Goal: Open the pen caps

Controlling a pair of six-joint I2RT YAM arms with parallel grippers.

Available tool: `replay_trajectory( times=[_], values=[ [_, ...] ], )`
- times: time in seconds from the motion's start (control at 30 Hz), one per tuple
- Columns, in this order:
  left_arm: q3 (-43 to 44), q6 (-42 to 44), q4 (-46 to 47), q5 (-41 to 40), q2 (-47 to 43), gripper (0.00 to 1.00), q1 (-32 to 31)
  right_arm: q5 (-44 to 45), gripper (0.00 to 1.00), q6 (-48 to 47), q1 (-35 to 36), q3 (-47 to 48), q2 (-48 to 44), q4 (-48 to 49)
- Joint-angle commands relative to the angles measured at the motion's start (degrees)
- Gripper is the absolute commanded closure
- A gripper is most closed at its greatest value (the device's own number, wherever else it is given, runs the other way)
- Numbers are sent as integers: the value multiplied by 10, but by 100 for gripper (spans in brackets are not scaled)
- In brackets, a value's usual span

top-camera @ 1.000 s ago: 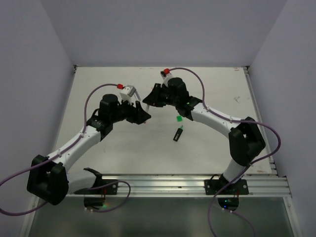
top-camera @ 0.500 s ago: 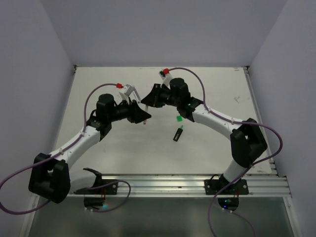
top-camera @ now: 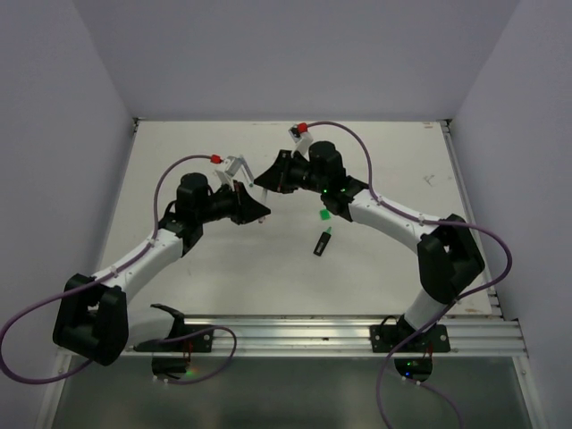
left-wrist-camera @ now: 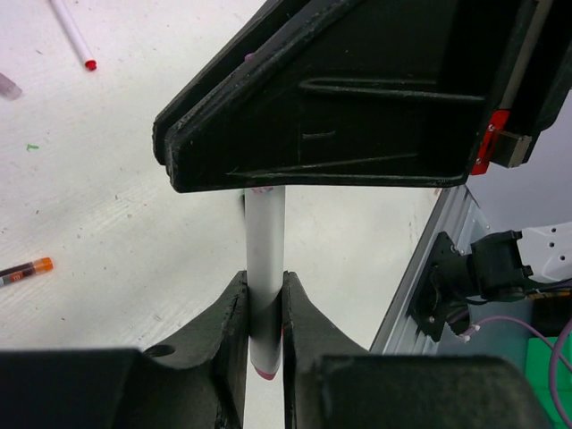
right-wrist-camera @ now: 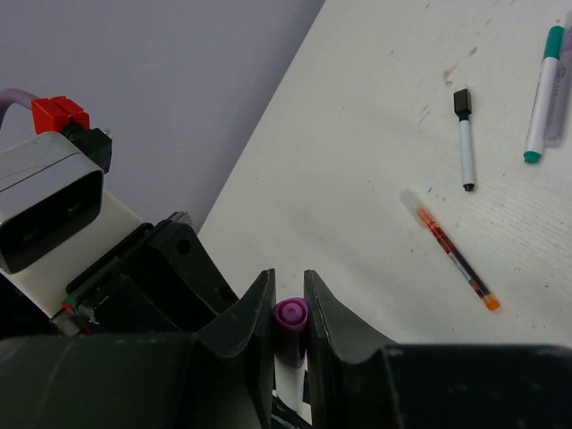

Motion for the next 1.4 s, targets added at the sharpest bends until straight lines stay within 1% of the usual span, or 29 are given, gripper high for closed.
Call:
replay_trajectory(
  times=[0.0,0.03,0.13,0.23,0.27,0.37,0.53,0.7,0.83,1.1,1.37],
  values=[
    [0,-10,26,3,0,85,1,-4,100,6,2,-4,-24,35],
    [-2,-11,26,3,-1,90,1,-3,100,8,1,-4,-24,37],
    [-3,-13,26,6,-1,100,0,7,100,15,2,-8,-26,40],
    [-5,-18,23,9,-4,100,0,23,93,16,2,-9,-28,42],
    [-7,-19,24,9,-5,100,0,28,89,15,1,-7,-29,43],
    [-8,-19,20,9,-8,100,-1,31,84,16,2,-1,-27,43],
    [-5,-19,12,6,-6,100,-1,35,78,21,2,3,-23,46],
    [-1,-12,0,1,-4,100,-3,39,76,22,2,4,-21,47],
    [2,-11,-3,0,1,100,-4,42,71,22,2,4,-23,46],
    [7,-8,-9,-5,2,100,-4,41,72,19,2,10,-16,38],
    [21,-12,-11,-9,4,100,-4,32,78,19,2,15,-9,21]
  ],
)
